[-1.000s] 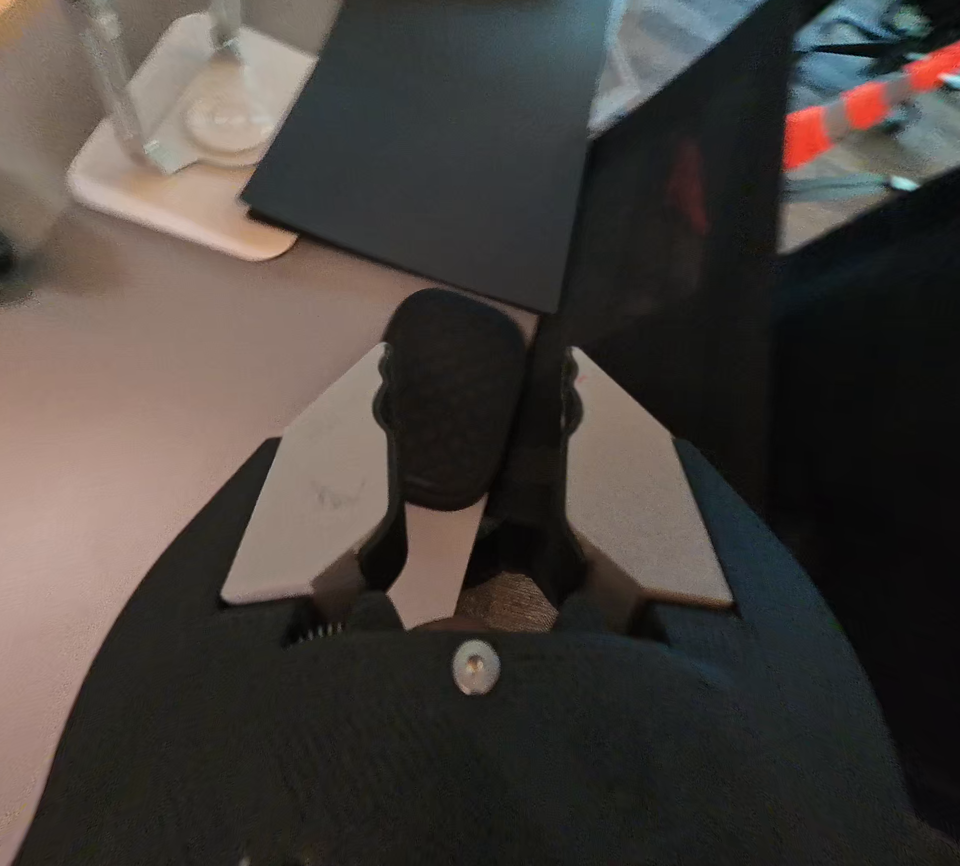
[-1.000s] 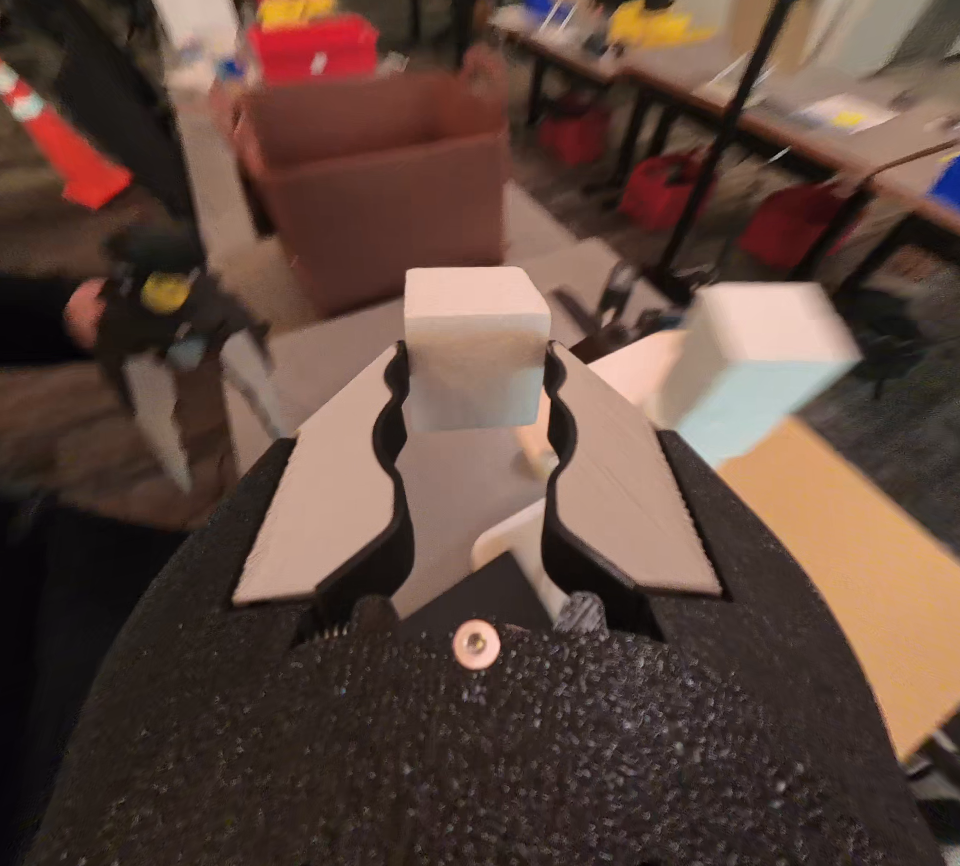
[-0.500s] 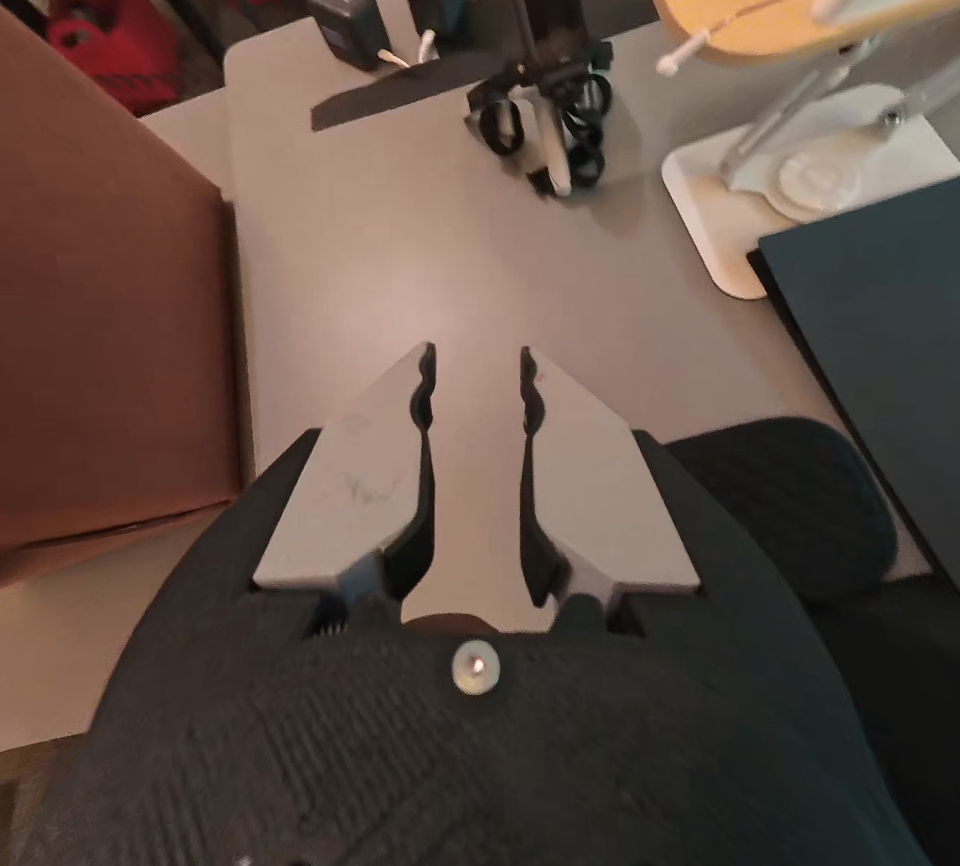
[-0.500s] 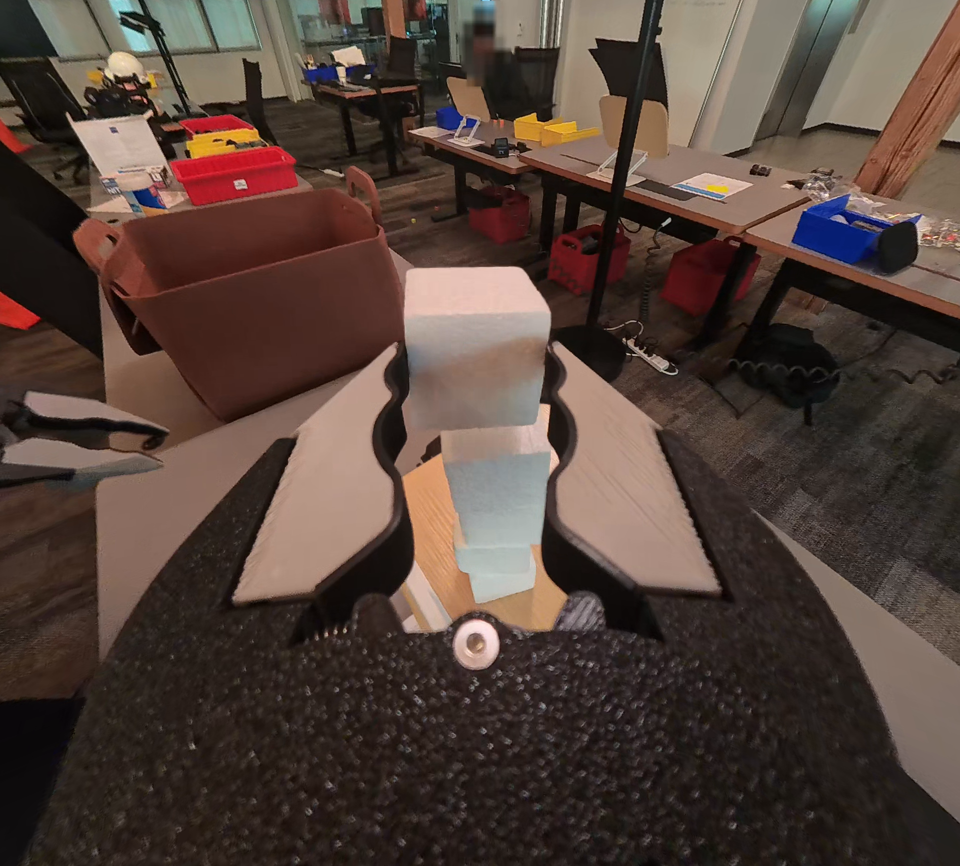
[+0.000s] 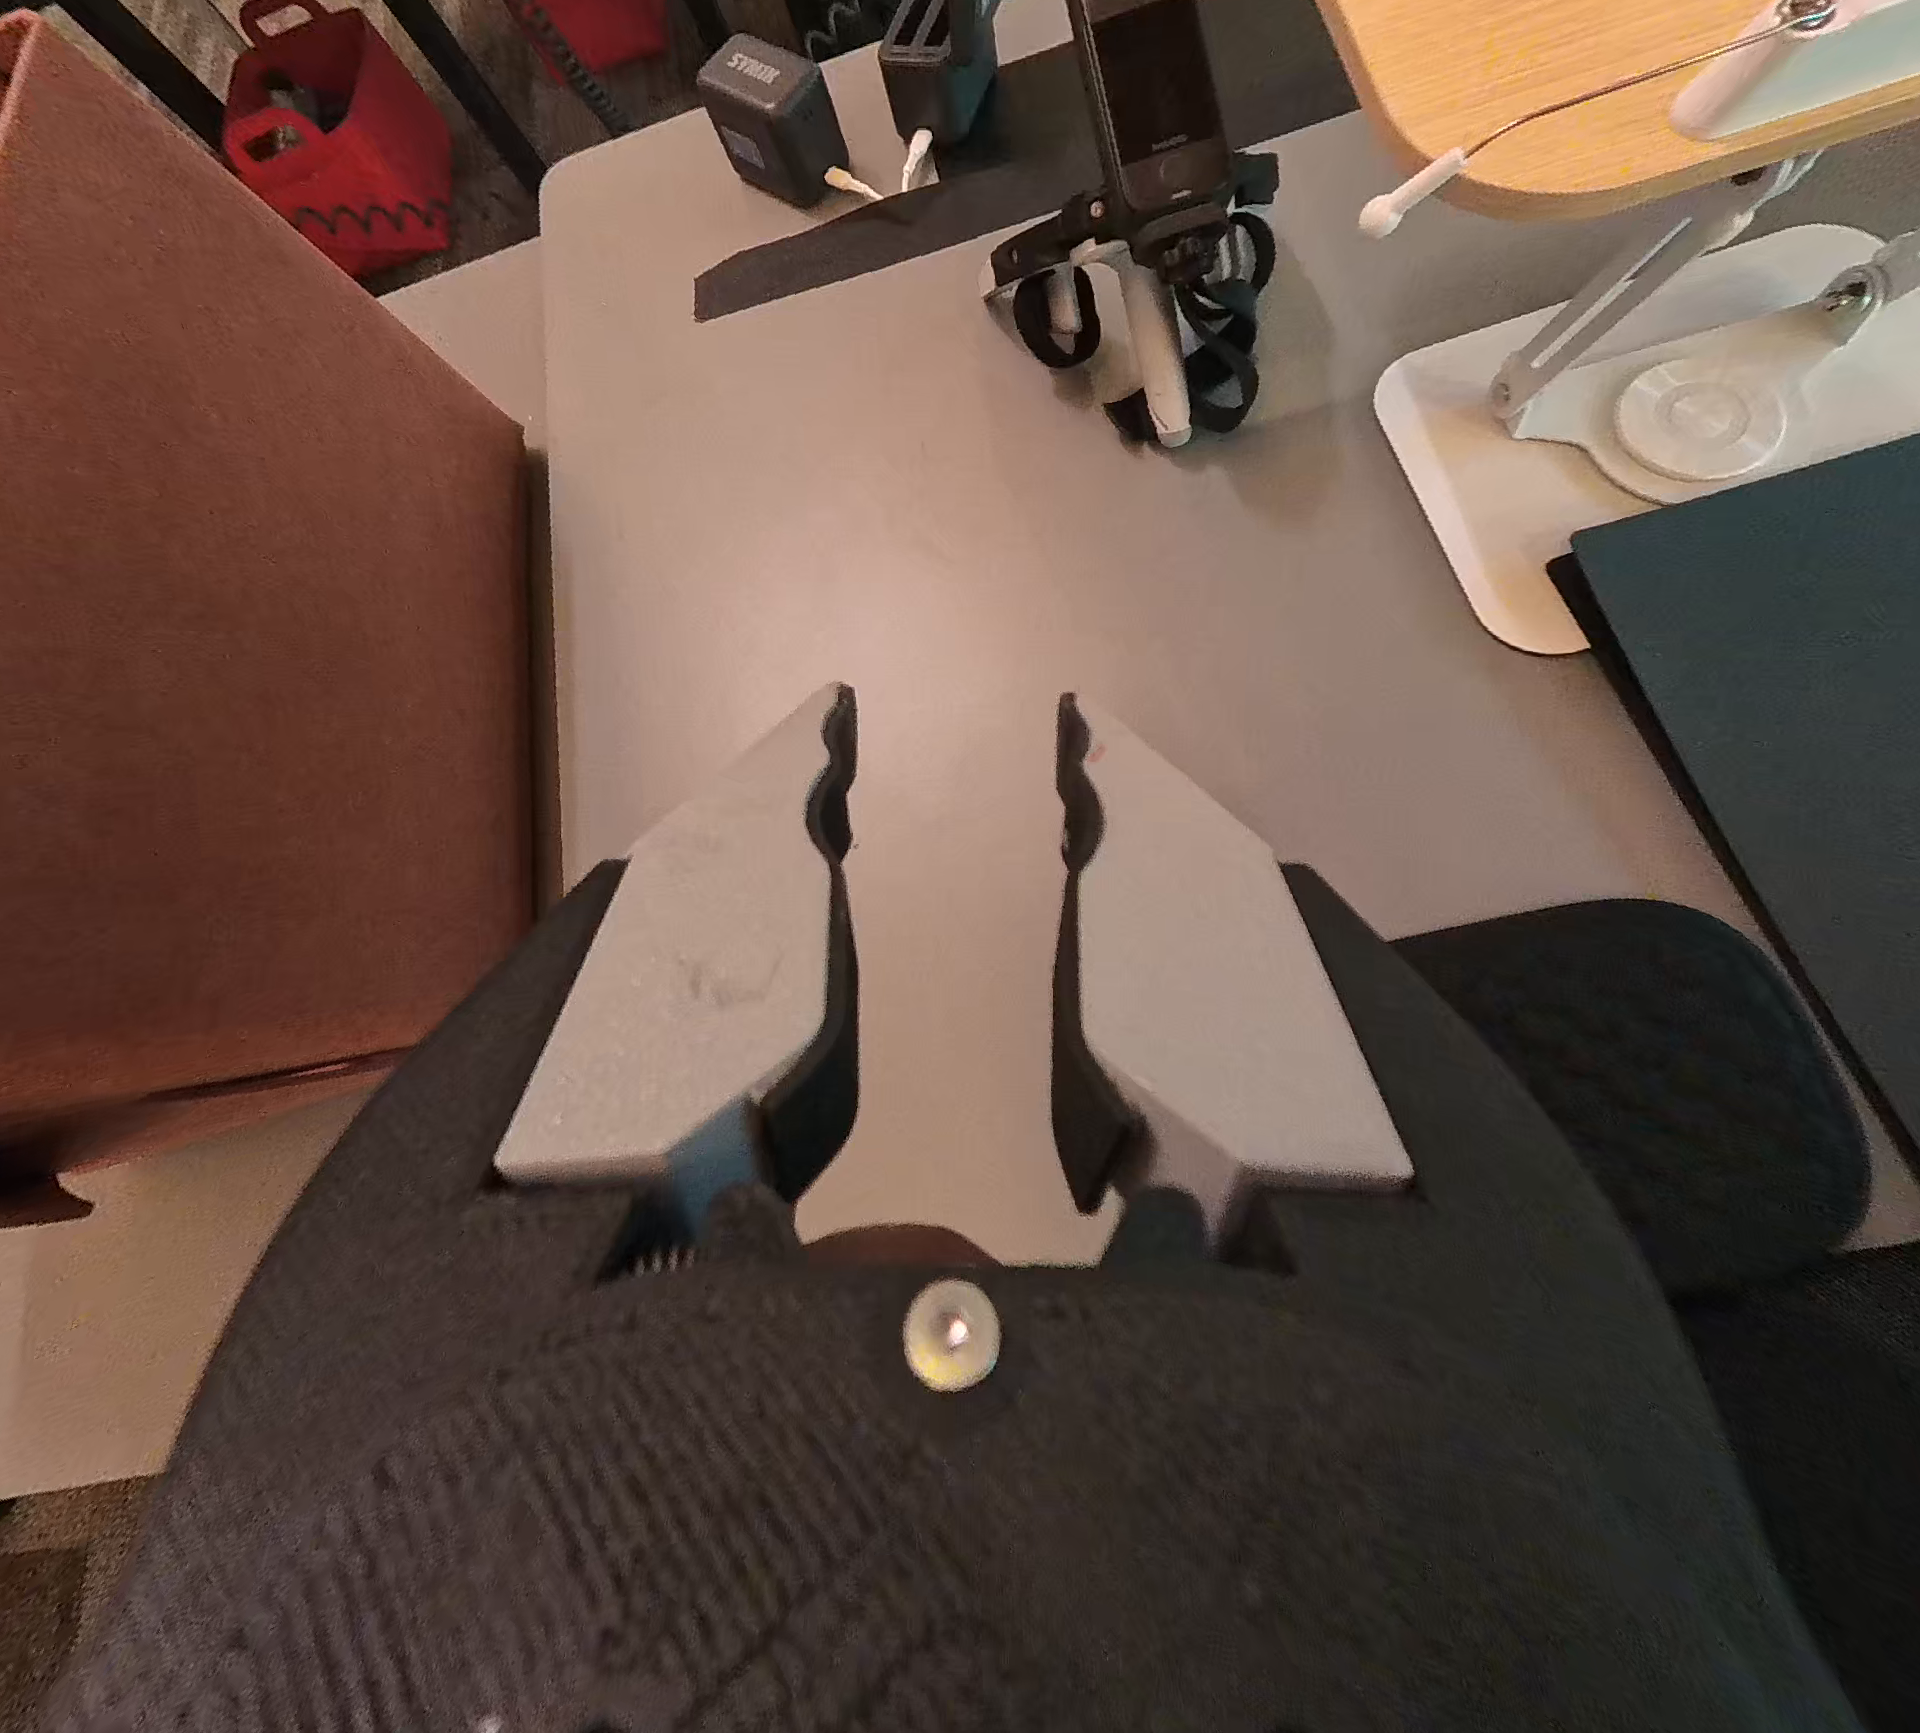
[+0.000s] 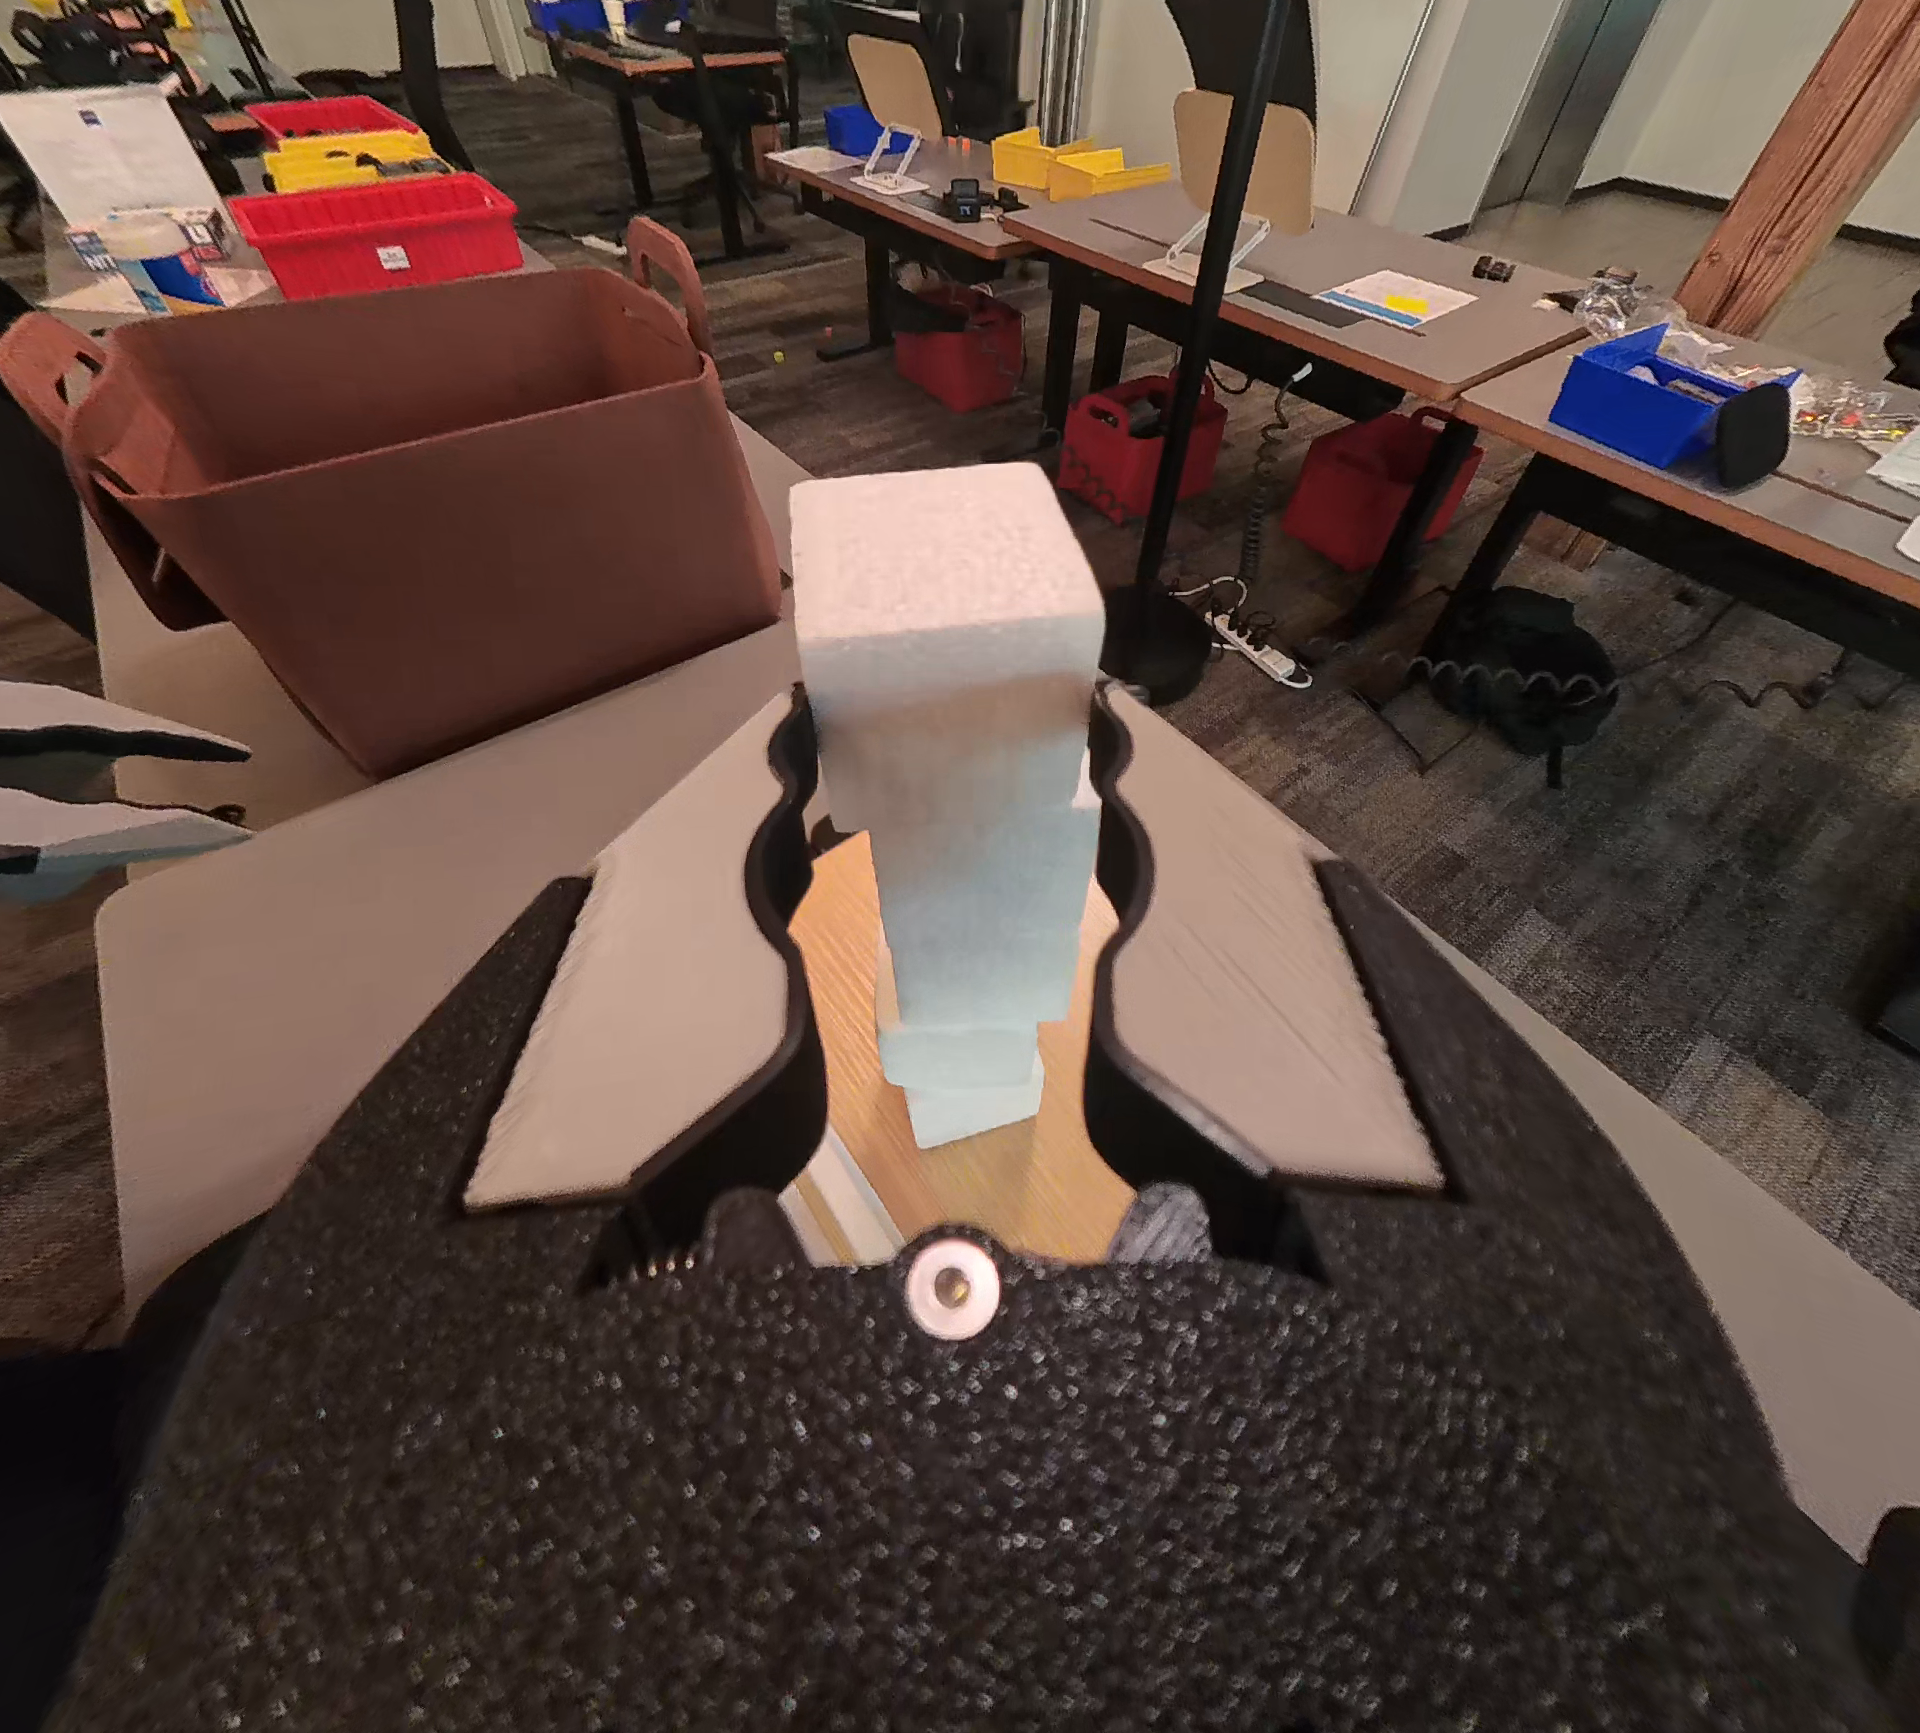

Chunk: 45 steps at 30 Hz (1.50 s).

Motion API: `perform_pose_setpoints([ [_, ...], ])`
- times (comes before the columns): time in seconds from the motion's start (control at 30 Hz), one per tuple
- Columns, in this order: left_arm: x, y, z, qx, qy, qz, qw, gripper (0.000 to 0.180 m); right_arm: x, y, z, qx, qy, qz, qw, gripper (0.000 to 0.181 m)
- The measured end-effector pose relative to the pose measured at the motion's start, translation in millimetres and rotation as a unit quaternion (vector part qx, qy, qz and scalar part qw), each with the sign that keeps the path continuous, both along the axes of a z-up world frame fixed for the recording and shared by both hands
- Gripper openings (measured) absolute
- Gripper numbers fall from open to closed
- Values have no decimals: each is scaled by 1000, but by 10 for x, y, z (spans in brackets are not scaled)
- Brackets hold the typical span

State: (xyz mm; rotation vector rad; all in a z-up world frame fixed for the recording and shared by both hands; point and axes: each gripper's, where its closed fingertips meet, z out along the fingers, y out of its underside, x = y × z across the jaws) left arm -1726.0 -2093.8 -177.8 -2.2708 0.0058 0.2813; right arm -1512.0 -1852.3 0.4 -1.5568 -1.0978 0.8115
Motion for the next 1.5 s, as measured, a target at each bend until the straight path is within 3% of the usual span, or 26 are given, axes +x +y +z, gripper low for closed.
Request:
perform_pose_setpoints([
  [0.53,20,-75,-145,-14,-28,0,1000,41,145,-42,-39,-15,5,-33,999,69],
  [0.7,23,-119,-172,-14,-36,2,999,43,357,-81,102,-3,51,-67,996,76],
  [0.83,-4,-203,-264,-22,-44,7,999,43,620,-29,-104,-26,72,-101,992,54],
  [1.0,-35,-294,-382,-33,-53,12,998,43,949,190,-1029,-109,-81,-201,970,0],
  [1.1,-32,-323,-400,-35,-53,9,998,43,1136,248,-1649,-167,-250,-245,922,0],
  [1.2,-47,-361,-392,-33,-52,11,998,43,1365,501,-1723,-118,-335,-331,874,0],
  [1.37,-149,-495,-395,-28,-62,26,997,43,1025,739,-1565,-127,-248,-381,882,0],
  [1.5,-265,-594,-447,-31,-69,41,996,43,150,569,-1720,-170,-224,-295,913,0],
])
